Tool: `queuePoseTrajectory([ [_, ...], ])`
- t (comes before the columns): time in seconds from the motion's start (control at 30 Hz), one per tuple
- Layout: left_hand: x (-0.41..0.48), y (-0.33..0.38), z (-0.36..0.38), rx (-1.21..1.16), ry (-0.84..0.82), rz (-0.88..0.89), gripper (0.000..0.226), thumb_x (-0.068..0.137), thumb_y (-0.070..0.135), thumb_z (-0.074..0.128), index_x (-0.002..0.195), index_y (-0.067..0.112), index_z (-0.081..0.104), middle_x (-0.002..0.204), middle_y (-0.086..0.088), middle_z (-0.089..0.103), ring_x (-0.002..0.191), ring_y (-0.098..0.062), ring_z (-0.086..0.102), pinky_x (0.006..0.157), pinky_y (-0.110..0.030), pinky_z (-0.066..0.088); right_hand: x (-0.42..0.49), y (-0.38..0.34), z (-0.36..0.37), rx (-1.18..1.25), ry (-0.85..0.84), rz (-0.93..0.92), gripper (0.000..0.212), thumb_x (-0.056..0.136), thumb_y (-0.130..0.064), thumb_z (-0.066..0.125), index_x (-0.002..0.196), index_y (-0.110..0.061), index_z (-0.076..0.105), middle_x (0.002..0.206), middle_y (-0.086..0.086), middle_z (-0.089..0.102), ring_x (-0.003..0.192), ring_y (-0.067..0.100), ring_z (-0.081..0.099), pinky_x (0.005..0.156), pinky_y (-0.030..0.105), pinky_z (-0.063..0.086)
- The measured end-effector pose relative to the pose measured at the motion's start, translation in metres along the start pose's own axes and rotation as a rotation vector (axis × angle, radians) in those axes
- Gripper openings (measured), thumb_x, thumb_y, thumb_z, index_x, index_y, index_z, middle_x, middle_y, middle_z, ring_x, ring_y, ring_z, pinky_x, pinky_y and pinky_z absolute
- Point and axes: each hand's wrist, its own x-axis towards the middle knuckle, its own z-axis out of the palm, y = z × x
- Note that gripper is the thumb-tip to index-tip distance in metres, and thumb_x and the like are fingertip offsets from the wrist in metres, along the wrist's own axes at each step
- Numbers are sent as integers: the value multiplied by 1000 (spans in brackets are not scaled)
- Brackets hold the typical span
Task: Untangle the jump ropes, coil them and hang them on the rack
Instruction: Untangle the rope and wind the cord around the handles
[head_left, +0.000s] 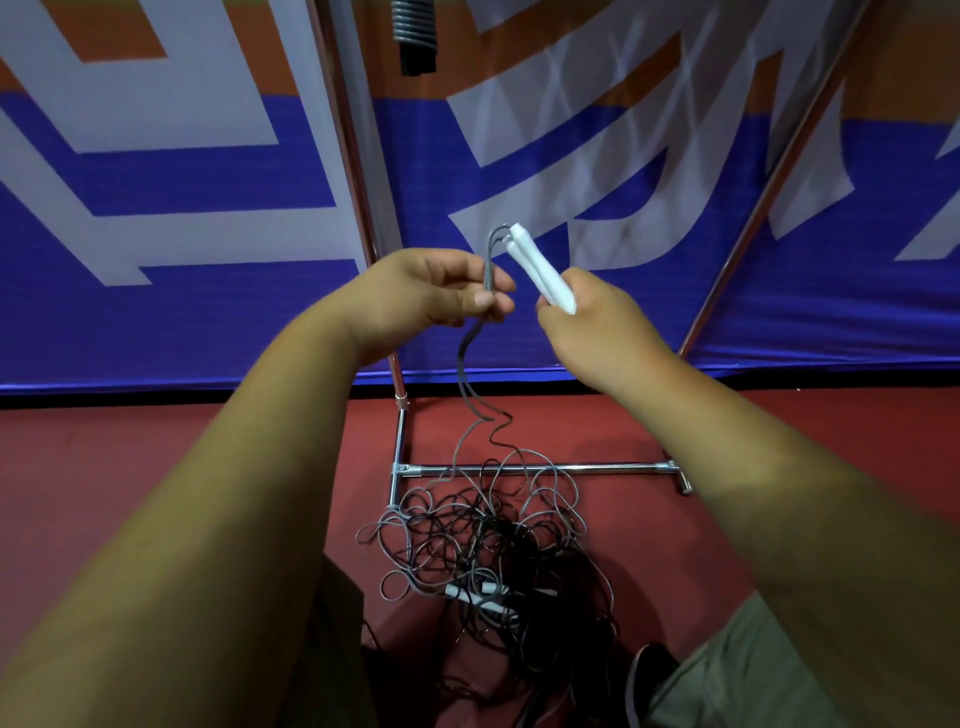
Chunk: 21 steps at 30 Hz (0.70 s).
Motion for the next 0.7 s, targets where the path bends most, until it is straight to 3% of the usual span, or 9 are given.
queuePoseTrajectory([
  [0.07,0,-1,3,-74,-35,-23,22,102,2,63,121,8,72,112,-12,79,112,-24,75,99,-30,56,2,1,0,61,18,23,14,101,-32,56,101,-19,61,89,4,64,75,27,61,58,35,44],
  [0.2,0,-1,13,-120,-54,-95,20,99,-1,66,118,2,72,105,-19,78,102,-29,77,93,-36,63,5,1,4,300,41,144,24,91,-35,59,105,-17,67,77,4,61,63,24,52,55,36,43],
  [0.3,2,3,22,-230,29,-100,17,95,2,72,112,0,73,90,-15,75,89,-26,77,86,-37,64,5,1,6,619,-39,252,27,92,-26,60,112,-10,67,67,-2,45,52,15,36,45,26,28],
  [0.4,7,5,29,-294,72,-83,13,95,12,75,107,5,74,88,-12,74,86,-23,75,84,-34,63,1,-5,7,835,-132,324,18,94,-22,56,105,-16,69,70,-2,40,54,12,29,46,22,18],
  [0.53,11,5,33,-229,124,-34,21,97,30,75,100,9,76,89,-9,76,80,-17,70,76,-31,53,2,-6,15,904,-161,337,22,88,-6,45,94,-14,64,77,4,43,55,14,31,47,22,19],
  [0.63,11,5,36,-275,160,-35,27,99,35,71,100,9,76,86,-5,75,77,-14,65,72,-30,47,3,-4,16,924,-185,301,21,81,-7,48,96,-14,61,78,4,47,54,14,35,46,23,20],
  [0.7,12,4,38,-284,169,-40,23,97,37,72,94,15,78,93,-4,76,76,-11,58,70,-30,41,3,-3,12,950,-228,253,33,69,-9,50,100,-14,60,75,-1,51,54,13,36,46,23,19],
])
